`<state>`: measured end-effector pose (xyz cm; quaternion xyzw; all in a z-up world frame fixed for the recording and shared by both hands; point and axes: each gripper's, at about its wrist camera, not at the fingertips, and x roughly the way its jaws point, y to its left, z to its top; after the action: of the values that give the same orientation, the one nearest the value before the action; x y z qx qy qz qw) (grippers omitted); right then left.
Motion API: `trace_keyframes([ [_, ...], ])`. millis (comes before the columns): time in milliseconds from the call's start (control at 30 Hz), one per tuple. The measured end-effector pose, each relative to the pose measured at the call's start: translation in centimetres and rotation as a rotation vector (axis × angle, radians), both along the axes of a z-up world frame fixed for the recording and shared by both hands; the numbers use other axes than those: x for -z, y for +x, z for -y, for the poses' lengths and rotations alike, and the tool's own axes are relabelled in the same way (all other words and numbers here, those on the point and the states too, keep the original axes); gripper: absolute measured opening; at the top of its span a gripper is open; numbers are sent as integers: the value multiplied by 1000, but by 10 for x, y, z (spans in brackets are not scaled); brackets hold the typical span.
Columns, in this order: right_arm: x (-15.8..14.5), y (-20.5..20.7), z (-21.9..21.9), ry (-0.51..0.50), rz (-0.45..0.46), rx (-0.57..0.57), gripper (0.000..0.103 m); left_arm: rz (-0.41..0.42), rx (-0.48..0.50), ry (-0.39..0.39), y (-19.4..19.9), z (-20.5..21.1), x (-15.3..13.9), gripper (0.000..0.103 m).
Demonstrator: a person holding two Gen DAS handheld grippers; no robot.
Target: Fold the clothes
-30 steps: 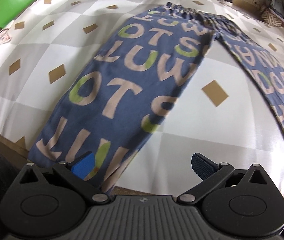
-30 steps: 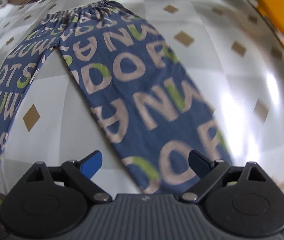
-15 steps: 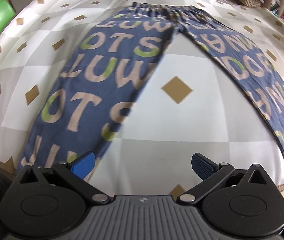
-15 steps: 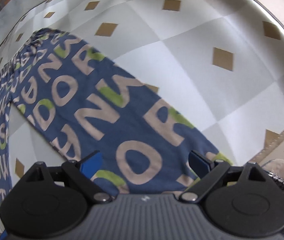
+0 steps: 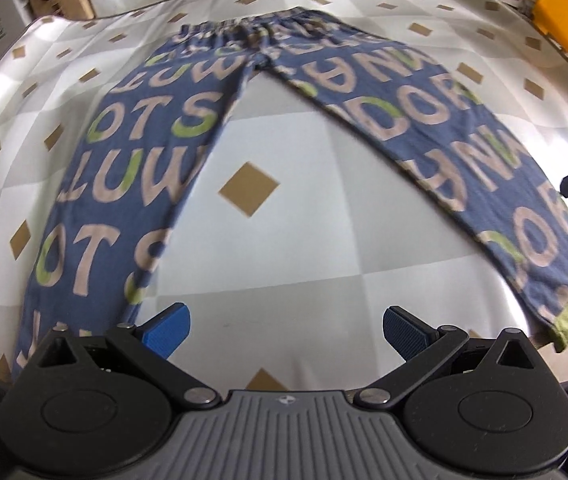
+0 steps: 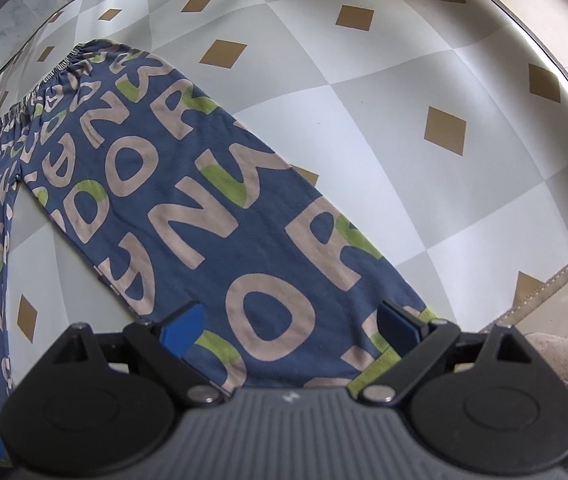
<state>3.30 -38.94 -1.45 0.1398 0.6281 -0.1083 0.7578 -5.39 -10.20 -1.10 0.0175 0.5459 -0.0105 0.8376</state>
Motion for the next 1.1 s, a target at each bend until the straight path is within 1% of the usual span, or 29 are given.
trace_keyframes([
  [233, -4, 0, 1, -38, 8, 2, 93, 26, 10, -23, 9, 11, -21, 103],
  [467, -7, 1, 8, -81, 9, 31, 93, 53, 13, -34, 17, 21, -40, 103],
  [633, -7, 0, 19, -113, 7, 82, 93, 46, 33, -38, 12, 31, -45, 103],
  [800, -9, -3, 32, -137, 15, 143, 93, 61, 62, -35, 3, 38, -52, 103],
  [967, -11, -7, 40, -144, 22, 192, 93, 77, 66, -40, -3, 38, -61, 103],
  [1100, -14, -8, 44, -171, 34, 215, 93, 87, 62, -54, -7, 37, -68, 103],
])
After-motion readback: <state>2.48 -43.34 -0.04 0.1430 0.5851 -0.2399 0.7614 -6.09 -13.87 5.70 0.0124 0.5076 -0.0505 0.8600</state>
